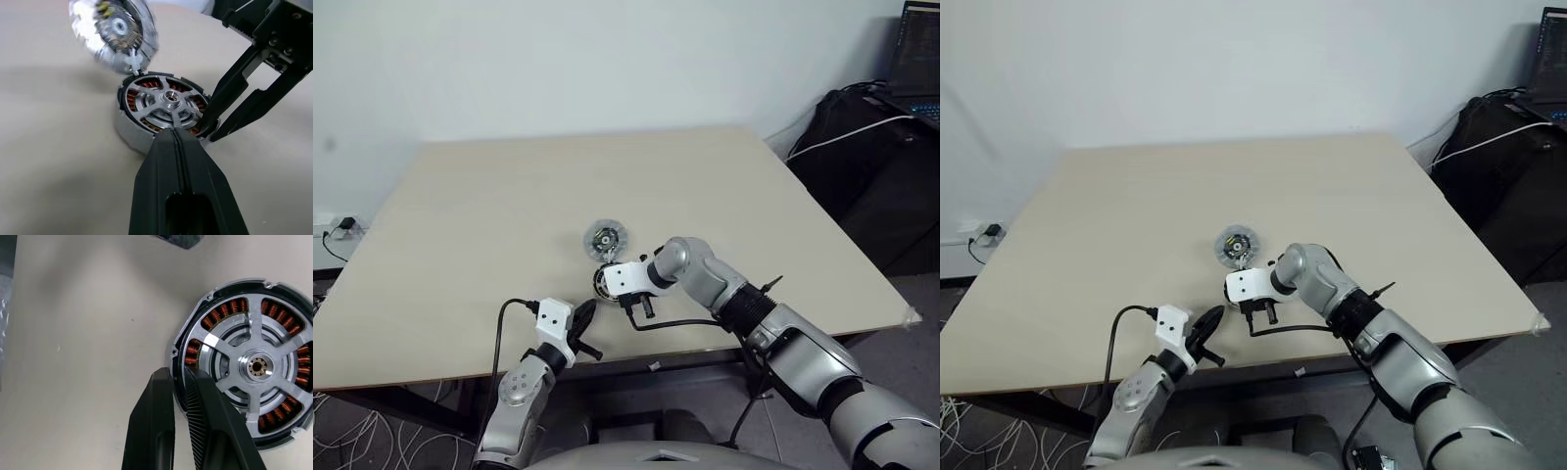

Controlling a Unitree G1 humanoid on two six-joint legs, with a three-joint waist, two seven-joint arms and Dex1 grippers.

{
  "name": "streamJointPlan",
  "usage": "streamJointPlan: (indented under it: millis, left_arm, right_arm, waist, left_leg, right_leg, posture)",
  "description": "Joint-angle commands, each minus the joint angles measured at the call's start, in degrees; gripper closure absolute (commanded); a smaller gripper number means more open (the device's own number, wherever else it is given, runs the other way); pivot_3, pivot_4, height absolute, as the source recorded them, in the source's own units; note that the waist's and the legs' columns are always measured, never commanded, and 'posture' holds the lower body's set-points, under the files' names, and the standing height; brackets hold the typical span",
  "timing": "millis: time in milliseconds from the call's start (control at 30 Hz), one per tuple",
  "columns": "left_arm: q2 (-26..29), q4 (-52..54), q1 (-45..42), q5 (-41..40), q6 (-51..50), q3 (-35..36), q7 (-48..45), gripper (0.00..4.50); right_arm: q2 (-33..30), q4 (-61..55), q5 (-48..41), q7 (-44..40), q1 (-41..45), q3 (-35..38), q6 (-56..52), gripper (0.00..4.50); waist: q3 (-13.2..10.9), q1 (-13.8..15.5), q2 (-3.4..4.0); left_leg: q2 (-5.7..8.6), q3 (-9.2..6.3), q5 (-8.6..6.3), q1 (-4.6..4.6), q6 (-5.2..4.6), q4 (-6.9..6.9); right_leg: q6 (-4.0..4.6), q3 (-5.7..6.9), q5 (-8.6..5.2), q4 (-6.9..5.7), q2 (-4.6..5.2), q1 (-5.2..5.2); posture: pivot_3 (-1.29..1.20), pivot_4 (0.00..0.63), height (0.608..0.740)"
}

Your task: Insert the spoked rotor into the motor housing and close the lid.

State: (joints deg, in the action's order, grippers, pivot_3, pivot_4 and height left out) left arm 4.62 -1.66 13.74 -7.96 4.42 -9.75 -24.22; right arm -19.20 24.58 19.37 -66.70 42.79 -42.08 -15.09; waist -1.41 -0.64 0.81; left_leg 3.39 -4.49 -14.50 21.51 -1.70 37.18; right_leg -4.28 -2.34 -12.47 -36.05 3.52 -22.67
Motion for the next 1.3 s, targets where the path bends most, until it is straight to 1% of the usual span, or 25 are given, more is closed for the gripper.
streamJointPlan:
  millis: [33,233,333,533,600,767,833,1000,1167,1300]
  left_arm:
    - [-0.3,1.3,-0.8,-1.0,1.0,0.1,-0.4,4.50]
    - [-0.4,1.0,-0.9,-1.1,0.9,0.1,-0.5,4.50]
    - [-0.7,0.8,-1.0,-1.3,0.6,0.2,-0.5,4.50]
    - [-1.0,0.2,-1.1,-1.6,0.6,0.0,-0.4,4.50]
    - [-1.1,0.1,-1.1,-1.8,0.6,0.0,-0.3,4.50]
    - [-1.4,0.1,-1.0,-2.1,0.2,0.1,-0.2,4.50]
    - [-1.5,0.1,-1.1,-2.2,0.0,0.1,-0.1,4.50]
    - [-1.7,0.0,-1.3,-2.5,-0.6,0.2,0.0,4.50]
    - [-1.9,0.2,-1.3,-2.7,-1.2,0.3,0.3,4.50]
    - [-2.0,0.6,-0.8,-3.1,-1.4,0.6,0.6,4.50]
  right_arm:
    - [0.3,-1.1,-0.7,0.4,-0.8,2.2,-1.1,4.41]
    - [0.5,-5.9,-3.3,1.5,-3.6,6.6,-7.0,4.41]
    - [-0.6,-12.6,-5.6,0.8,-5.0,9.9,-14.5,4.41]
    - [-1.9,-26.3,-10.7,2.2,-7.8,15.5,-36.3,4.41]
    - [-1.4,-30.3,-12.7,4.2,-8.2,17.8,-45.4,4.41]
    - [3.3,-37.7,-17.9,11.6,-7.8,23.8,-70.1,4.41]
    - [5.7,-39.3,-20.5,14.0,-8.2,26.2,-76.1,4.41]
    - [12.3,-38.5,-27.5,22.4,-10.0,32.1,-77.4,4.41]
    - [18.8,-35.1,-29.5,35.0,-9.7,37.8,-77.4,4.41]
    - [20.8,-33.8,-32.1,43.2,-9.9,40.7,-77.4,4.41]
  waist:
    - [0.0,0.0,0.01]
    - [0.0,0.0,0.00]
    - [0.0,0.2,0.00]
    - [0.0,0.3,0.00]
    - [0.0,0.3,-0.01]
    - [0.0,0.3,-0.01]
    - [0.0,0.3,-0.01]
    - [0.0,-0.1,0.00]
    - [0.0,0.0,0.00]
    - [0.0,0.0,0.00]
  left_leg:
    - [0.00,0.00,0.00,0.00,0.00,0.01]
    - [0.00,0.00,0.00,-0.01,0.00,0.03]
    - [0.01,-0.02,0.00,0.04,0.00,0.02]
    - [0.01,-0.02,-0.01,0.14,-0.01,0.01]
    - [0.01,-0.02,-0.02,0.14,0.00,0.01]
    - [-0.01,-0.02,-0.03,0.14,0.01,0.01]
    - [0.00,-0.02,-0.04,0.16,0.04,0.01]
    - [0.00,-0.02,-0.11,0.17,0.16,-0.01]
    - [0.01,-0.01,-0.11,0.17,0.16,0.01]
    - [0.04,0.00,-0.11,0.18,0.16,0.00]
  right_leg:
    - [0.00,0.00,0.00,0.00,0.00,0.01]
    - [0.00,0.00,0.00,0.00,0.00,0.03]
    - [-0.01,0.01,0.01,0.00,0.01,-0.01]
    - [0.00,0.00,0.01,0.00,0.04,-0.13]
    - [0.07,0.01,-0.03,0.01,0.06,-0.12]
    - [0.10,0.01,-0.05,-0.01,0.07,-0.14]
    - [0.10,0.01,-0.05,0.00,0.09,-0.16]
    - [0.07,0.01,-0.04,-0.01,0.09,-0.18]
    - [-0.07,0.01,0.04,-0.01,0.08,-0.17]
    - [-0.07,0.00,0.05,0.00,0.09,-0.17]
  posture:
    - [0.00,0.000,0.740]
    - [0.00,0.000,0.740]
    - [0.00,0.000,0.740]
    - [0.00,0.000,0.740]
    - [0.00,0.000,0.740]
    - [0.00,0.000,0.740]
    - [0.00,0.000,0.740]
    - [0.00,0.000,0.740]
    - [0.00,0.000,0.740]
    - [0.00,0.000,0.740]
